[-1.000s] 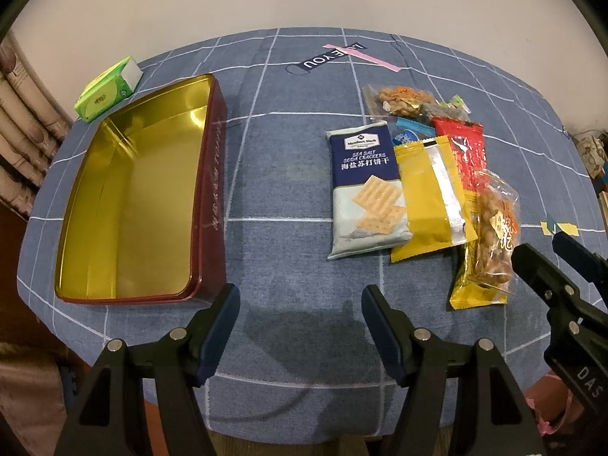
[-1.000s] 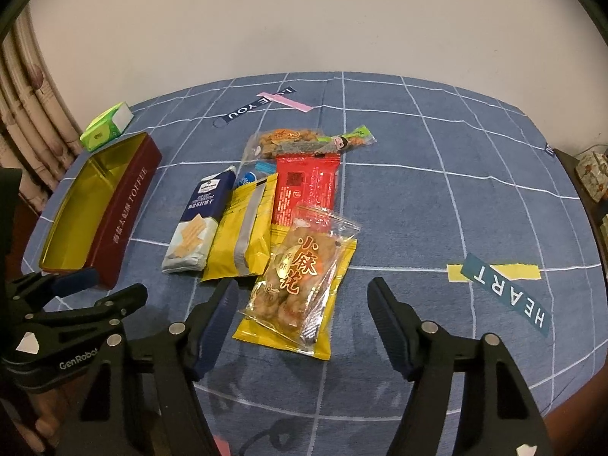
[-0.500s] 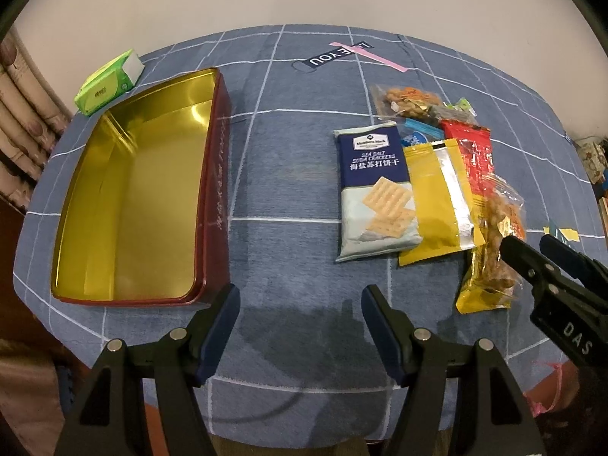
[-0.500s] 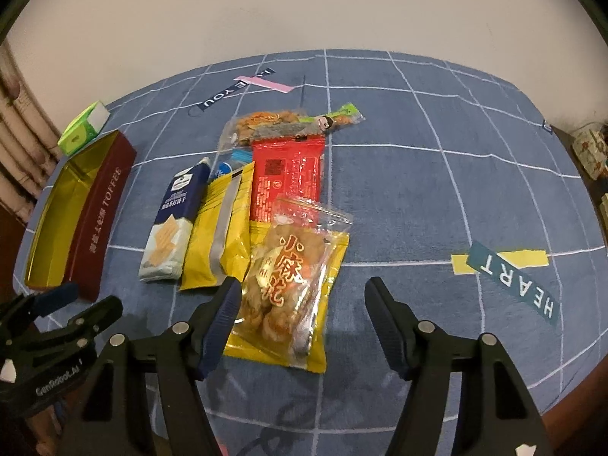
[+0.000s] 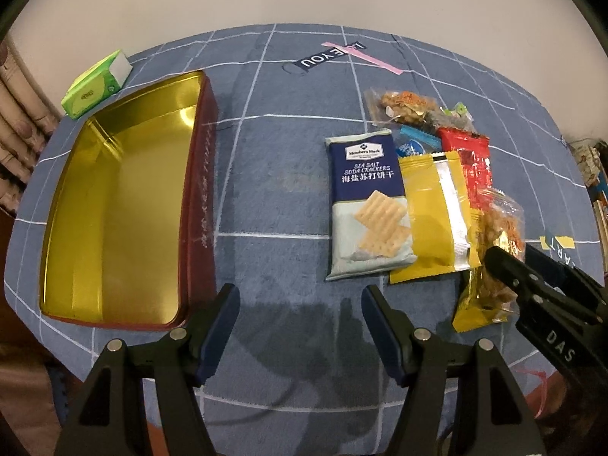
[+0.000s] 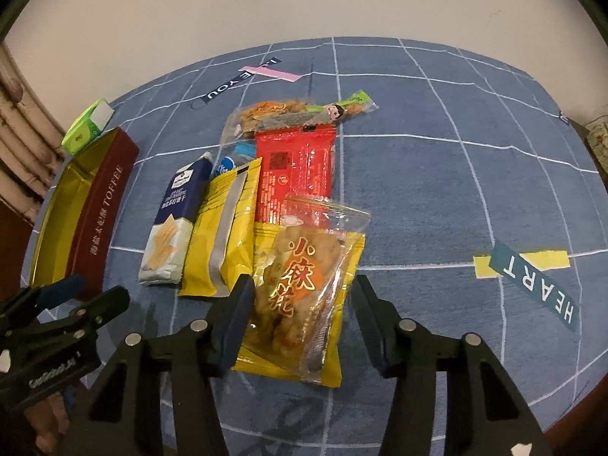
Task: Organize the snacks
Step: 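Grasp the blue soda cracker pack with the left tool while the right tool grasps the clear dough-twist bag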
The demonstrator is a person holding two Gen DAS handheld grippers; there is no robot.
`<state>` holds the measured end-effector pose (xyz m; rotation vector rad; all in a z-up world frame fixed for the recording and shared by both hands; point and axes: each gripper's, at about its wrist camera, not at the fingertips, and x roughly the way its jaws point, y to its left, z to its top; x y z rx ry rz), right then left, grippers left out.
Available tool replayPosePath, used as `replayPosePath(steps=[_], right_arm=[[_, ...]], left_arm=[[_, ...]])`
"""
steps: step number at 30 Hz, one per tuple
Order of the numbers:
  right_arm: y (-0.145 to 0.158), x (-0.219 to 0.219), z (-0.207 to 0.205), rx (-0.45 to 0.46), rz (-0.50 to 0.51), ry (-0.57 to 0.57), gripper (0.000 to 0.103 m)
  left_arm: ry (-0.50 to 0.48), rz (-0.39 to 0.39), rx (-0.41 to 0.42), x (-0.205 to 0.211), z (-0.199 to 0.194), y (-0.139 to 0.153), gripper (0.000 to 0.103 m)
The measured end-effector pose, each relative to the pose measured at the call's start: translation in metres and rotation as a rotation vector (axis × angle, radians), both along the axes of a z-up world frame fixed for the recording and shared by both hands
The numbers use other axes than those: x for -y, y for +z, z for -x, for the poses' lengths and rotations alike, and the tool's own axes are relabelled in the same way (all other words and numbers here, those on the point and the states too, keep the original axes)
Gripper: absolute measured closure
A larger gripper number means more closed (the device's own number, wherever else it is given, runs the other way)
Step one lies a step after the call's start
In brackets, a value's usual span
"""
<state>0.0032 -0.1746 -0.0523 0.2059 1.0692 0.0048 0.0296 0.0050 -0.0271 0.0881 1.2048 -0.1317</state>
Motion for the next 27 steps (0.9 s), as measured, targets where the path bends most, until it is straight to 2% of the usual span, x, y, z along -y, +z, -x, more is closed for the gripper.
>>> replayPosePath(steps=[3,6,16,23,27], right_arm=[[0.000,0.001,0.001,-0.001,0.011,0.013,0.054],[0.002,0.001,0.001,0.001,0.002,0.046,0.065],[0.004,0.001,0.004,0.017,0.023,0.093,0.068],[0.009,0.007,0.004,0.031,0.041,0.090,0.068],[0.013,0.018,0.003,0.039,0.045,0.073,0.068]], left_arm=[[-0.005,-0.001,-0.004,0.000,-0.003,-0.001,0.035],[-0.008,-0.007,-0.001,0.001,-0.006,-0.001,0.035],[-0.024,0.017,-0.017,0.008,-0.022,0.000,0.035],[-0.049,0.053,-0.031,0.016,-0.037,0.003,0.035],[-0.044,0.096,-0.070,0.022,-0.046,-0.001,0.035]])
